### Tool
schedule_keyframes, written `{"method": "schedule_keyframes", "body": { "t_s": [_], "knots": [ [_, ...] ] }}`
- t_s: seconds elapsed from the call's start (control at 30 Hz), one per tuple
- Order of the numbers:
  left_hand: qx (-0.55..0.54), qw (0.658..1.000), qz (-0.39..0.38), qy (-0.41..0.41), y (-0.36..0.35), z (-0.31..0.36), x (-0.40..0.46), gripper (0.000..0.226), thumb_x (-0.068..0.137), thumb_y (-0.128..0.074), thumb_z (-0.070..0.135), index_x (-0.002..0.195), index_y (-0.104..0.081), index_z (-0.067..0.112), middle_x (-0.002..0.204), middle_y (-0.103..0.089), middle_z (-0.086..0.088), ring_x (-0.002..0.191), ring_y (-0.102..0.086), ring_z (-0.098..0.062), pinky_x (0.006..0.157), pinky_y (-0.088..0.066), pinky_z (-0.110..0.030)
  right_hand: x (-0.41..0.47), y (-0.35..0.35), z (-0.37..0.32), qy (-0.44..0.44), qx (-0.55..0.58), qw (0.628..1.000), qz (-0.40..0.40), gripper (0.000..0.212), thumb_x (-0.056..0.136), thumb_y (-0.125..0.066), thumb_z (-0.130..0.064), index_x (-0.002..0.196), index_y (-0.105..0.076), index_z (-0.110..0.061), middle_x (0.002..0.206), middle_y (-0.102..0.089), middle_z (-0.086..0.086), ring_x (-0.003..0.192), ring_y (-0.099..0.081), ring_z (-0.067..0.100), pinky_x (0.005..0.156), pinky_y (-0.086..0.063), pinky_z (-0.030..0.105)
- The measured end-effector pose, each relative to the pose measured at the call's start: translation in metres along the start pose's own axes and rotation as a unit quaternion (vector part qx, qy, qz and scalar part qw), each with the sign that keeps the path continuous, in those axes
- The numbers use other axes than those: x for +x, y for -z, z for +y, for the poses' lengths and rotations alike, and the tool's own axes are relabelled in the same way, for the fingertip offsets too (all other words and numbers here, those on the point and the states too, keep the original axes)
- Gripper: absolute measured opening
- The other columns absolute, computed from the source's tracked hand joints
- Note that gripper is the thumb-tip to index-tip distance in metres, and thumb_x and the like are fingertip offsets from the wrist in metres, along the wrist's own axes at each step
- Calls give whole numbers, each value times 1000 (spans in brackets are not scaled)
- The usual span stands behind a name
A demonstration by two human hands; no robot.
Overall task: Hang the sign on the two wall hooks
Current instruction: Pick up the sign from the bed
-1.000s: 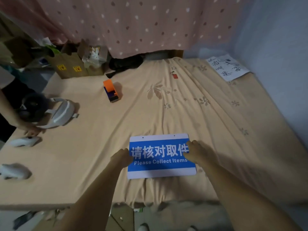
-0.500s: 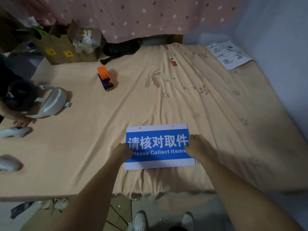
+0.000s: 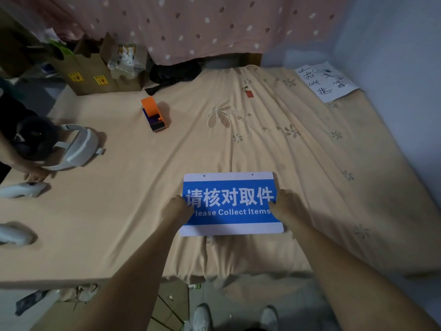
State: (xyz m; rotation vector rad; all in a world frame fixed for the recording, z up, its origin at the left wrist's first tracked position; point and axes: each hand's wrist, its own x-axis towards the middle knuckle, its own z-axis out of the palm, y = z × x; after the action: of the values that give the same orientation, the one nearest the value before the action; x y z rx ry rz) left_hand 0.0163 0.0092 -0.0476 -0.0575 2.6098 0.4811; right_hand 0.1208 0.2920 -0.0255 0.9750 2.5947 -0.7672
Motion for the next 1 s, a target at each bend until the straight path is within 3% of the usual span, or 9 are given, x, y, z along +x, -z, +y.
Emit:
{"method": "schedule_keyframes", "body": {
  "t_s": [0.1, 0.2, 0.27, 0.33, 0.43, 0.5, 0.63, 0.8, 1.0],
  "knots": [
    [-172, 985, 5, 18, 14, 7, 1, 40, 89, -57, 39, 105, -44, 4, 113, -60, -16, 98, -60, -33, 72, -45, -38, -6, 17, -9, -1, 112, 994, 9, 39, 97, -44, -19, 132, -39, -5, 128, -45, 17, 61, -42, 7, 38, -29, 13],
    [-374, 927, 12, 32, 32, 21, -4, 34, 91, -57, 35, 103, -44, 6, 114, -61, -18, 95, -61, -32, 82, -51, -45, 3, 27, -18, 3, 240, 971, 17, 33, 95, -48, -14, 126, -39, -9, 118, -56, 14, 67, -53, 10, 50, -41, 21],
    [-421, 907, 21, 17, 46, 30, -11, 28, 91, -58, 28, 101, -47, 4, 108, -62, -16, 83, -60, -25, 71, -49, -37, 1, 41, -28, 5, 307, 952, 14, 21, 93, -50, -10, 112, -41, -14, 112, -61, 13, 73, -58, 16, 61, -50, 30],
    [-453, 891, 28, 4, 62, 39, -16, 26, 90, -60, 23, 103, -51, 3, 101, -63, -12, 74, -59, -19, 61, -45, -30, -3, 58, -39, 7, 336, 942, 18, 13, 93, -51, -8, 93, -44, -18, 96, -61, 6, 74, -59, 17, 68, -51, 35],
    [-486, 873, 30, -3, 90, 55, -20, 23, 85, -62, 16, 102, -51, 6, 98, -62, -10, 78, -59, -23, 67, -46, -32, -8, 85, -56, 23, 363, 930, 45, 27, 93, -51, -5, 79, -42, -26, 83, -56, -4, 74, -59, 17, 72, -53, 37],
    [-496, 868, 25, -10, 110, 68, -24, 25, 80, -63, 10, 102, -51, 7, 97, -62, -9, 78, -59, -23, 69, -47, -34, -10, 102, -64, 28, 388, 919, 65, 21, 91, -52, -5, 86, -41, -22, 87, -61, 0, 80, -62, 22, 79, -55, 42],
    [-509, 859, 22, -48, 149, 92, -32, 29, 77, -62, 3, 105, -53, 1, 102, -65, -15, 82, -62, -28, 72, -50, -39, -14, 138, -76, 66, 409, 904, 109, 22, 88, -57, -7, 104, -47, -18, 115, -63, 7, 84, -64, 19, 66, -52, 32],
    [-518, 852, 7, -77, 187, 121, -40, 35, 81, -62, 8, 115, -54, 7, 115, -64, -16, 105, -62, -36, 94, -48, -51, -24, 182, -84, 76, 423, 889, 155, 24, 88, -58, -8, 106, -44, -14, 107, -62, 6, 80, -62, 17, 74, -54, 39],
    [-516, 845, 12, -139, 226, 168, -66, 26, 86, -59, 8, 110, -52, 13, 110, -62, -12, 99, -60, -31, 89, -49, -46, -39, 239, -84, 95, 440, 869, 204, 25, 86, -60, -9, 104, -44, -17, 108, -65, 10, 92, -67, 28, 82, -57, 47]
  ]
}}
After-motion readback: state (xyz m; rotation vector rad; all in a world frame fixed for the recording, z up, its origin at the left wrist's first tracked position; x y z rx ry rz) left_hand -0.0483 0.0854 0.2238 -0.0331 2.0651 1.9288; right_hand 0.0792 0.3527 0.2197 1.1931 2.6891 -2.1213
